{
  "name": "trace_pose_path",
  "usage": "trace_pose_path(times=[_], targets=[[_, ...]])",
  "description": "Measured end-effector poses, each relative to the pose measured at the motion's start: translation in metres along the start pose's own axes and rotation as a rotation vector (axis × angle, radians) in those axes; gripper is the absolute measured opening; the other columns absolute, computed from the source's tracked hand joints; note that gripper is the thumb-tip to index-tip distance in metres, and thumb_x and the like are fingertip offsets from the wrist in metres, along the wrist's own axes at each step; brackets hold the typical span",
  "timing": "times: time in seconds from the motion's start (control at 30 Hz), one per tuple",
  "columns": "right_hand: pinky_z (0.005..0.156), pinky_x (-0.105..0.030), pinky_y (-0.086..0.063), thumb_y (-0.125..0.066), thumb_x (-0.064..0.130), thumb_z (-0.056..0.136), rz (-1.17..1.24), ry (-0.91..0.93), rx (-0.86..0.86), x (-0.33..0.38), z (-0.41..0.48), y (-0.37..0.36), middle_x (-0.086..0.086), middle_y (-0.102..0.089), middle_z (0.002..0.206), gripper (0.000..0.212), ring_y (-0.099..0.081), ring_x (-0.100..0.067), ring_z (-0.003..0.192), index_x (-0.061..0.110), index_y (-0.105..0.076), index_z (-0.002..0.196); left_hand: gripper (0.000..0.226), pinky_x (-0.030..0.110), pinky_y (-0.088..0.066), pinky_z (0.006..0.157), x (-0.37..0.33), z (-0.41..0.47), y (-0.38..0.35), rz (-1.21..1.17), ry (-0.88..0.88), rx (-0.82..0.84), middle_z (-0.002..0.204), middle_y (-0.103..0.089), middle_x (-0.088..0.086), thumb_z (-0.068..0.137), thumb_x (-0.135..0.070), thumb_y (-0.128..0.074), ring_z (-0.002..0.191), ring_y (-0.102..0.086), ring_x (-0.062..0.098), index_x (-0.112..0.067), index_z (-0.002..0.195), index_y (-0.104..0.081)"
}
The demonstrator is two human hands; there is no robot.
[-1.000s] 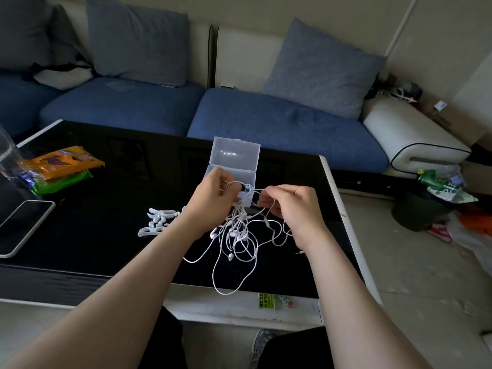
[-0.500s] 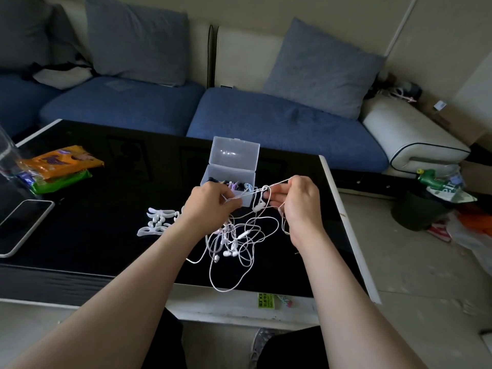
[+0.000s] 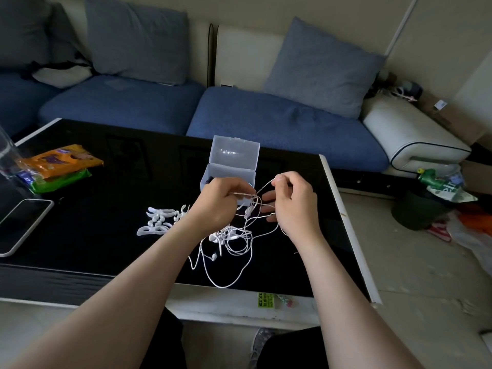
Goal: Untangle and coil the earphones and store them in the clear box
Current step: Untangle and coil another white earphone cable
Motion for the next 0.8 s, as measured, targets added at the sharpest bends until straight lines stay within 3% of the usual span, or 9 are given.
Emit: trace_pose_path(times=[0.07,0.17,0.3,0.4,0.5,0.6,0.67,0.73,0.8], targets=[[0.051,-0.034,-0.055,-0.047,0.028,0.112,-0.017,0.007,-0.017,-0.001,0.001,0.0,-0.001,-0.076,0.076,0.022,-0.072,-0.017,0.059,0.023,-0.063,0.098,0.04,0.025,-0.06,0.08,0.001,0.001,-0.001,-0.089,0.04,0.008,0.098,-0.077,-0.004,0.094,0.01,-0.048,0.088,-0.075,0.011,-0.015,0.107,-0.077],[0.062,-0.031,-0.048,-0.045,0.031,0.113,-0.021,-0.028,-0.004,0.001,0.003,0.003,0.004,-0.077,0.07,0.021,-0.062,-0.004,0.058,0.024,-0.062,0.102,0.033,0.046,-0.061,0.086,0.004,0.002,-0.002,-0.075,0.067,0.03,0.09,-0.077,0.0,0.102,-0.003,-0.047,0.072,-0.074,0.02,-0.019,0.107,-0.075],[0.058,-0.014,-0.045,-0.048,0.031,0.112,0.097,-0.104,0.041,0.006,0.003,0.008,0.001,-0.077,0.069,0.022,-0.058,-0.015,0.071,0.019,-0.065,0.105,0.031,0.038,-0.058,0.071,0.01,0.007,-0.002,0.023,0.064,0.035,0.081,-0.078,0.003,0.107,-0.009,-0.041,0.065,-0.073,0.018,-0.018,0.106,-0.071],[0.061,-0.018,-0.045,-0.042,0.031,0.114,0.107,-0.086,0.015,0.007,0.006,0.009,0.005,-0.08,0.077,0.021,-0.055,-0.012,0.065,0.018,-0.059,0.113,0.029,0.024,-0.056,0.065,0.017,0.012,-0.002,0.18,0.055,0.074,0.082,-0.075,0.005,0.108,-0.007,-0.041,0.066,-0.069,0.011,-0.013,0.107,-0.069],[0.064,-0.029,-0.044,-0.038,0.03,0.114,0.001,-0.022,0.002,0.001,0.012,0.005,0.011,-0.08,0.083,0.017,-0.054,-0.01,0.055,0.019,-0.052,0.112,0.025,0.043,-0.059,0.083,0.025,0.018,-0.005,0.343,0.034,0.105,0.087,-0.072,0.002,0.107,-0.017,-0.043,0.083,-0.069,0.022,-0.021,0.103,-0.067],[0.086,-0.043,-0.043,-0.039,0.029,0.112,-0.234,0.081,-0.009,-0.005,0.017,-0.006,0.017,-0.078,0.08,0.011,-0.061,-0.03,0.094,0.024,-0.048,0.109,0.032,0.054,-0.053,0.092,0.024,0.022,-0.008,0.415,0.081,0.072,0.086,-0.07,-0.002,0.104,-0.036,-0.034,0.09,-0.064,0.031,-0.027,0.085,-0.059],[0.089,-0.04,-0.03,-0.041,0.024,0.111,-0.261,0.127,-0.023,-0.005,0.019,-0.011,0.018,-0.076,0.075,0.004,-0.056,-0.026,0.108,0.028,-0.04,0.113,0.044,0.051,-0.054,0.09,0.02,0.026,-0.008,0.38,0.113,0.012,0.086,-0.069,-0.002,0.103,-0.047,-0.029,0.087,-0.064,0.03,-0.026,0.082,-0.061],[0.09,-0.039,-0.029,-0.041,0.016,0.109,-0.2,0.18,-0.017,0.0,0.022,-0.012,0.021,-0.074,0.072,0.021,-0.057,-0.023,0.108,0.035,-0.035,0.115,0.051,0.037,-0.053,0.076,0.02,0.029,-0.006,0.231,0.182,-0.048,0.081,-0.068,-0.001,0.107,-0.049,-0.033,0.077,-0.064,0.024,-0.02,0.084,-0.069],[0.087,-0.037,-0.028,-0.039,0.007,0.105,-0.249,0.198,0.016,0.002,0.028,-0.013,0.019,-0.074,0.075,0.031,-0.053,-0.022,0.106,0.037,-0.049,0.11,0.049,0.031,-0.046,0.064,0.02,0.033,-0.005,0.048,0.259,-0.095,0.072,-0.065,-0.001,0.108,-0.041,-0.041,0.066,-0.058,0.02,-0.015,0.08,-0.072]])
Point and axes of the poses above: each hand's wrist, its own z-axis towards the middle knuckle, its own y-axis out of the back of the hand, x = y × z, the point moved 1 cm from there along z, towards the middle knuckle
